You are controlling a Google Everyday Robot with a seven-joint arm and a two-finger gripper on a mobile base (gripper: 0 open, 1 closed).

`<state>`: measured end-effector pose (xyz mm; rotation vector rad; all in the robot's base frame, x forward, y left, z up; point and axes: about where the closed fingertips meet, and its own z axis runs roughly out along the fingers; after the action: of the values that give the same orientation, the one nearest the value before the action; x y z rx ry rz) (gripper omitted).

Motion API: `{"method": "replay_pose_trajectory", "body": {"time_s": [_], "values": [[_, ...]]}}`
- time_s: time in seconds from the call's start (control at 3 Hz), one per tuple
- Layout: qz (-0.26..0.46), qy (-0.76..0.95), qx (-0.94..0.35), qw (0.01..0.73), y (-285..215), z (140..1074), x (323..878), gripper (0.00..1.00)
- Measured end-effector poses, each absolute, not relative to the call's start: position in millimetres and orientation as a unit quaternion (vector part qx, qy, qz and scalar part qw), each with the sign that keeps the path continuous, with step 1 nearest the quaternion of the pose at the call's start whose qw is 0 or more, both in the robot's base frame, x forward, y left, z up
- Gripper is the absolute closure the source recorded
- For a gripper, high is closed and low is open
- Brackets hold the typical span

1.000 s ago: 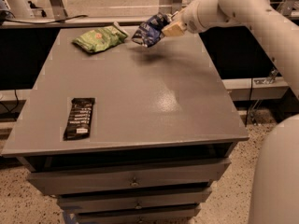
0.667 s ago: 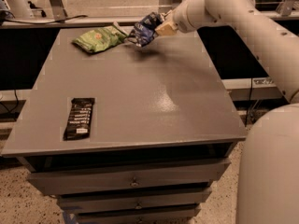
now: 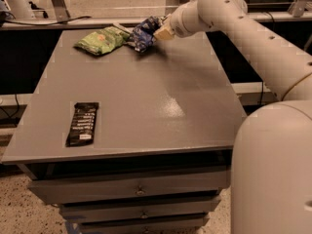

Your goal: Move blue chip bag near green jalapeno chip bag

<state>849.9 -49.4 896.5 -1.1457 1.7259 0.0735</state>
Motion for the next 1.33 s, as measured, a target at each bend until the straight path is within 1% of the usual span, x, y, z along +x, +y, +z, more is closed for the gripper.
{"method": "replay_pose_trajectory", "body": {"time_s": [0.33,0.67,1.33], "values": [[0.035,0.713,-0.48,0.51,-36.0,888.6,860.7,1.0],[0.041,0.711,-0.483,0.509,-27.1,886.0,865.6,0.82],[0.056,0.711,-0.485,0.506,-18.7,882.0,866.3,0.38]]}}
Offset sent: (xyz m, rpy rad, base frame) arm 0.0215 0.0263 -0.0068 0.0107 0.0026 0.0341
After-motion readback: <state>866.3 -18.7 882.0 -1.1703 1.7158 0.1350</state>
